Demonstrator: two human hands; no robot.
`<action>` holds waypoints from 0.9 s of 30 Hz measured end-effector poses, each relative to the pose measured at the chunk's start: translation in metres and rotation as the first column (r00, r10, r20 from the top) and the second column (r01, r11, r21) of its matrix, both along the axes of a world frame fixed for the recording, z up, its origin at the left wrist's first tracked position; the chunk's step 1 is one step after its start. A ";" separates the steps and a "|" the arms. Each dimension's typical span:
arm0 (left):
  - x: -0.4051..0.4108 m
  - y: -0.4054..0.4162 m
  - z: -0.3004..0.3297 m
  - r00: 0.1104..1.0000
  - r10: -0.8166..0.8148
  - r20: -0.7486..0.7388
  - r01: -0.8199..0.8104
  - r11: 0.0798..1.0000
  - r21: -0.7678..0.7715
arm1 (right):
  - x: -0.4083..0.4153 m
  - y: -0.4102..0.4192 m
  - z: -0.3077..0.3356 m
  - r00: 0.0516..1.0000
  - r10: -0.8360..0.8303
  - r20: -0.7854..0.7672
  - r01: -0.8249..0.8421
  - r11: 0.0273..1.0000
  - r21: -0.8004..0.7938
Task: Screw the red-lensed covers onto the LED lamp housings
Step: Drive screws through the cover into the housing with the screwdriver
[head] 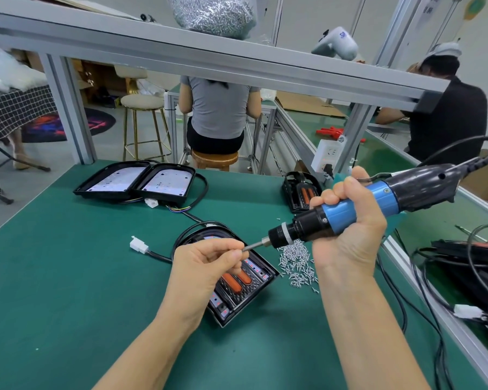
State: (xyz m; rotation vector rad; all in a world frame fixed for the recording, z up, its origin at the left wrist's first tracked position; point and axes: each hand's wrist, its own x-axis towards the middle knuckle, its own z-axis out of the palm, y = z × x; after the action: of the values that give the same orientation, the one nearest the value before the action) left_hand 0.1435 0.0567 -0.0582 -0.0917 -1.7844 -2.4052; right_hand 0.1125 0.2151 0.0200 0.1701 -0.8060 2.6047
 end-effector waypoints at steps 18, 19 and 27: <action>-0.010 -0.007 -0.007 1.000 -0.020 0.008 0.020 1.000 -0.016 | -0.009 -0.003 -0.008 1.000 -0.021 0.014 0.022 0.997 -0.072; -0.010 -0.009 -0.007 0.999 -0.028 0.017 0.029 0.999 -0.031 | -0.010 -0.003 -0.008 1.000 -0.023 0.010 0.024 0.998 -0.066; -0.038 -0.065 -0.026 0.858 0.495 0.138 -0.263 0.653 -0.710 | -0.033 -0.009 -0.018 0.996 -0.083 0.018 0.083 0.996 0.033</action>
State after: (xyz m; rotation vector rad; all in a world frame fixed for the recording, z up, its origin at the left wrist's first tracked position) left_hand 0.1056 -0.0086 -0.0839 0.5881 -2.4345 -1.4337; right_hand 0.0793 0.2064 0.0023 0.1183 -0.8435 2.5203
